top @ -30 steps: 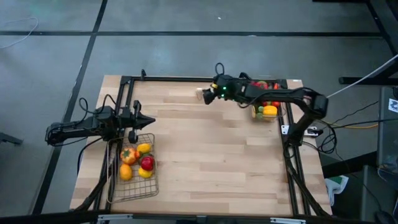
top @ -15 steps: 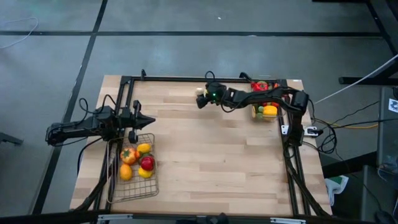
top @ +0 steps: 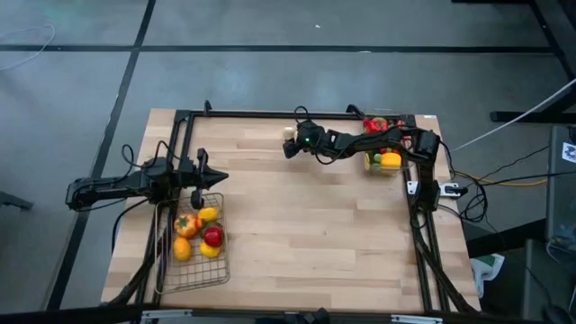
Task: Sort produce into baskets
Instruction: Put the white garlic into the transparent bin
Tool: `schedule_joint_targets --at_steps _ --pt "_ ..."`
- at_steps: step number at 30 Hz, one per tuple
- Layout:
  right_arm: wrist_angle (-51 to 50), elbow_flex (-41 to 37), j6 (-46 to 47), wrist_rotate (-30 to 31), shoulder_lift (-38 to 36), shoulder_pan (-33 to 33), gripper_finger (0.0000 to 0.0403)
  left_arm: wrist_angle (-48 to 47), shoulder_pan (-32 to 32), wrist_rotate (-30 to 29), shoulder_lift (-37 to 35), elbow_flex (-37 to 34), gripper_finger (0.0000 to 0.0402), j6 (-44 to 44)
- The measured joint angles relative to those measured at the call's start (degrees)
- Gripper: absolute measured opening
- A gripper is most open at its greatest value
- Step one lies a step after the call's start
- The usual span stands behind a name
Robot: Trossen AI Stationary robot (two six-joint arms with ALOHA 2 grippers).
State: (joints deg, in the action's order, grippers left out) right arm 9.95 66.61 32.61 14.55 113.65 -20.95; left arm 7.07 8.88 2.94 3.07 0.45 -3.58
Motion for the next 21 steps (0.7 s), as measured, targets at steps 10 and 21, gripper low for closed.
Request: schedule_joint_targets --at_steps 10,21 --pt "-2.13 0.47 4.67 -0.34 0.0 0.46 0.0264 -0.18 0.0 -0.04 0.0 0.0 0.0005 0.91" --pt "-17.97 12.25 1.56 -2.51 0.0 0.32 0.0264 -1.5 0.0 -0.04 0.0 0.02 0.0009 -2.16"
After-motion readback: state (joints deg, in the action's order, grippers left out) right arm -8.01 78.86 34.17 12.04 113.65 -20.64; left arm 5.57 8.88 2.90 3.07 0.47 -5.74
